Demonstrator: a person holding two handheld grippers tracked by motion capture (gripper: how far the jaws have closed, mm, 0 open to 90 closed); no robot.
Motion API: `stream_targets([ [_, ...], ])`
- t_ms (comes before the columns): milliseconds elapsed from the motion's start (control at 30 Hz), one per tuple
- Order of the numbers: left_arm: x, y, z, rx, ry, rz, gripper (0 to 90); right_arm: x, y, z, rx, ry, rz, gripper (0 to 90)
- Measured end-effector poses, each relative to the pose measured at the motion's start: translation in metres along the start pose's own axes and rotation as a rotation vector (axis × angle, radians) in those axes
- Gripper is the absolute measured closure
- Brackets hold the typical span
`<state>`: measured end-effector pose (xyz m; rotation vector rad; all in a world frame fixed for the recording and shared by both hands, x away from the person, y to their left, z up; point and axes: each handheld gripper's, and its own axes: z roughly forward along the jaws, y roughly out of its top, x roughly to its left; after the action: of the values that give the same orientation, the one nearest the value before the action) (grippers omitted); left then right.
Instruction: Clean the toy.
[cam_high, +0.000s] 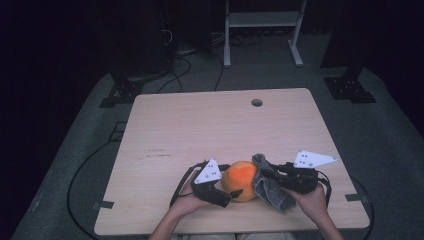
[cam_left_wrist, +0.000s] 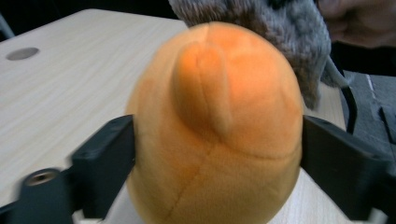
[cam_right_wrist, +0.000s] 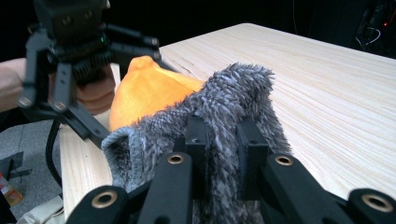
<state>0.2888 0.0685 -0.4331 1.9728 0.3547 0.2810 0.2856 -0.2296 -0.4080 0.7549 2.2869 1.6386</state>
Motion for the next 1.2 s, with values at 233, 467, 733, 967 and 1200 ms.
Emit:
stream_targets([
  [233,-0.002,-0.001,0.003,0.002,-0.001,0.014,30.7,0.025,0.015,0.013,-0.009,0.073,-0.1,77.3],
  [467,-0.003,-0.001,0.003,-0.004,-0.01,0.031,32.4,-0.007,-0.002,-0.004,0.01,-0.041,0.001,77.4],
  [733,-0.013,0.0,0.006,0.013,-0.012,0.106,31.6,0.017,0.016,0.007,0.017,0.041,-0.095,77.1],
  [967,-0.006,0.0,0.008,0.009,-0.023,0.044,17.4,-0.007,0.002,-0.005,0.02,-0.018,-0.02,77.3],
  [1200,-0.011,-0.002,0.007,0.035,-0.037,0.115,28.0,0.014,0.012,-0.005,0.003,0.02,-0.089,77.4],
])
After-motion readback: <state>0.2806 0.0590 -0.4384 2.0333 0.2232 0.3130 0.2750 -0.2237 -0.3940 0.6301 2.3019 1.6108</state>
